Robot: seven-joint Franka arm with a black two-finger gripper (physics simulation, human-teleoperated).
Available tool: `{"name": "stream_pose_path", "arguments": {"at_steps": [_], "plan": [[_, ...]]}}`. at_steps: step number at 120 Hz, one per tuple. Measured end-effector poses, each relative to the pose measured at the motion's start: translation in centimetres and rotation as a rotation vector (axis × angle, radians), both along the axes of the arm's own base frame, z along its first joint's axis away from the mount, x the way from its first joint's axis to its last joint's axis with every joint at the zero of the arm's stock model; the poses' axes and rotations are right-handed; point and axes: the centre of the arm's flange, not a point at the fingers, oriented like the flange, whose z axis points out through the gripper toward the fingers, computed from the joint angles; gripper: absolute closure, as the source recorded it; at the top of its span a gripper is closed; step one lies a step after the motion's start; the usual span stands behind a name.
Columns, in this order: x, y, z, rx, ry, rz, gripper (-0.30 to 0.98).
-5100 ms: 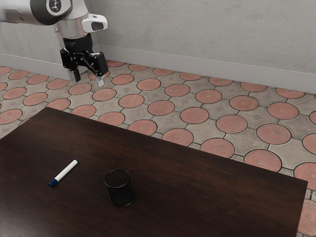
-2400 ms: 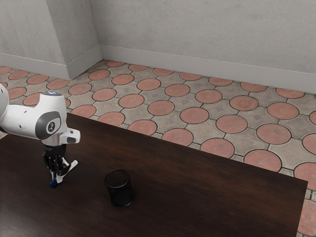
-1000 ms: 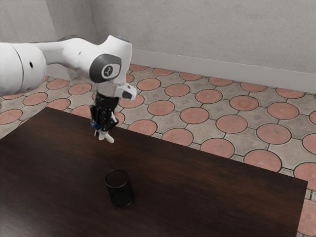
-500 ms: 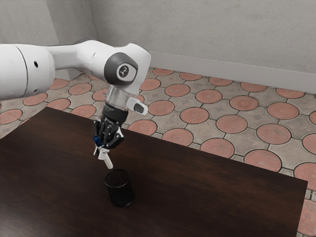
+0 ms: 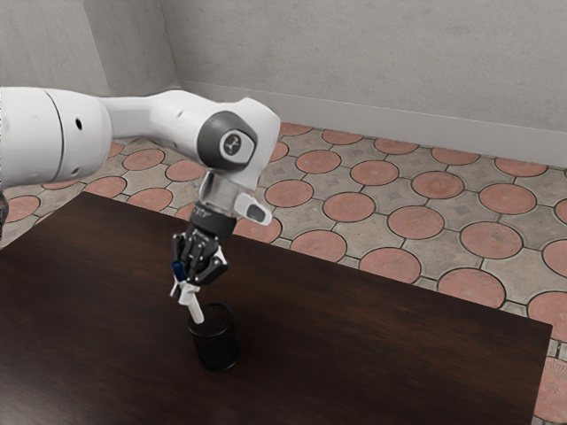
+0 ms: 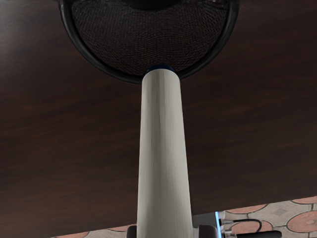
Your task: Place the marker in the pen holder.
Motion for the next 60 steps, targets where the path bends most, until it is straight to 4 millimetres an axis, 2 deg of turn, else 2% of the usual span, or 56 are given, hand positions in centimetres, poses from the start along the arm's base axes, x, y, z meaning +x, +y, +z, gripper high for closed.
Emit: {"name": "stream_pose_path", "arguments": {"at_steps": [25, 60], "plan": [[0.9, 0.1, -1.3, 0.006, -0.024, 0.001, 0.76], [3.2, 0.7, -4.5, 0.018, -0.069, -0.001, 0.76]]}}
